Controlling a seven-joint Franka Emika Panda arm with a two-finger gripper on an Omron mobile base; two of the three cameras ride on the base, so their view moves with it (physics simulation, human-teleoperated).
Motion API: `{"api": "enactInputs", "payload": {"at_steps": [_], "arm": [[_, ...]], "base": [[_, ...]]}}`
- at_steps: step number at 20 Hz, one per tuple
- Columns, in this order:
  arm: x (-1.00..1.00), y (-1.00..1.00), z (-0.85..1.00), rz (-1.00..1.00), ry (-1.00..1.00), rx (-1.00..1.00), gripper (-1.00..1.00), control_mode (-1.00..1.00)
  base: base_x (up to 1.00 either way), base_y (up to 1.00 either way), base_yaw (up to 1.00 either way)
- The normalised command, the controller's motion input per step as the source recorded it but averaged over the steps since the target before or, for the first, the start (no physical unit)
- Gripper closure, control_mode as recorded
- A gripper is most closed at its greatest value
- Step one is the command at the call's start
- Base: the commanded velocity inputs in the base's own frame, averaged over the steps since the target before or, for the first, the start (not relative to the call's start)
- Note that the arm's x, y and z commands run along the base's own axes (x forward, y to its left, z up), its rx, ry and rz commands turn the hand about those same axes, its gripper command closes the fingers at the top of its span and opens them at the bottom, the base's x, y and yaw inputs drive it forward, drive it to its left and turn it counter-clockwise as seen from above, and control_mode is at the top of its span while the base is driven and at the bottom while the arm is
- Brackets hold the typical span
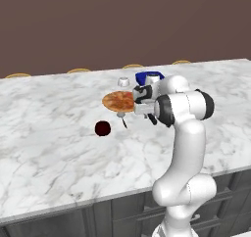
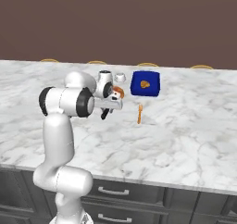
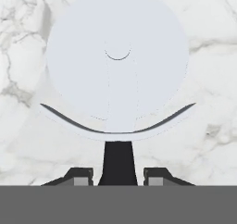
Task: Take the pizza cutter from the drawer on the right and place it on the dining counter for cutting.
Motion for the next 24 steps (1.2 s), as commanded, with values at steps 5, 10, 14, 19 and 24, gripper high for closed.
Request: {"api": "enactInputs", "payload": {"at_steps": [5, 10, 14, 19, 24], "arm": [[0.04, 0.00, -0.33, 0.00, -0.02, 0.00, 1.00, -1.00], [0.05, 0.00, -0.20, 0.00, 0.00, 0.00, 1.00, -1.00], [0.01, 0.00, -0.02, 0.00, 0.00, 0.00, 1.00, -1.00], [0.05, 0.00, -0.13, 0.00, 0.00, 0.00, 1.00, -1.00], [0.09, 0.00, -0.19, 0.00, 0.00, 0.00, 1.00, -1.00]], "base": [[0.00, 0.00, 0.00], [0.00, 0.00, 0.00], [0.00, 0.00, 0.00], [0.00, 0.00, 0.00], [0.00, 0.00, 0.00]]}}
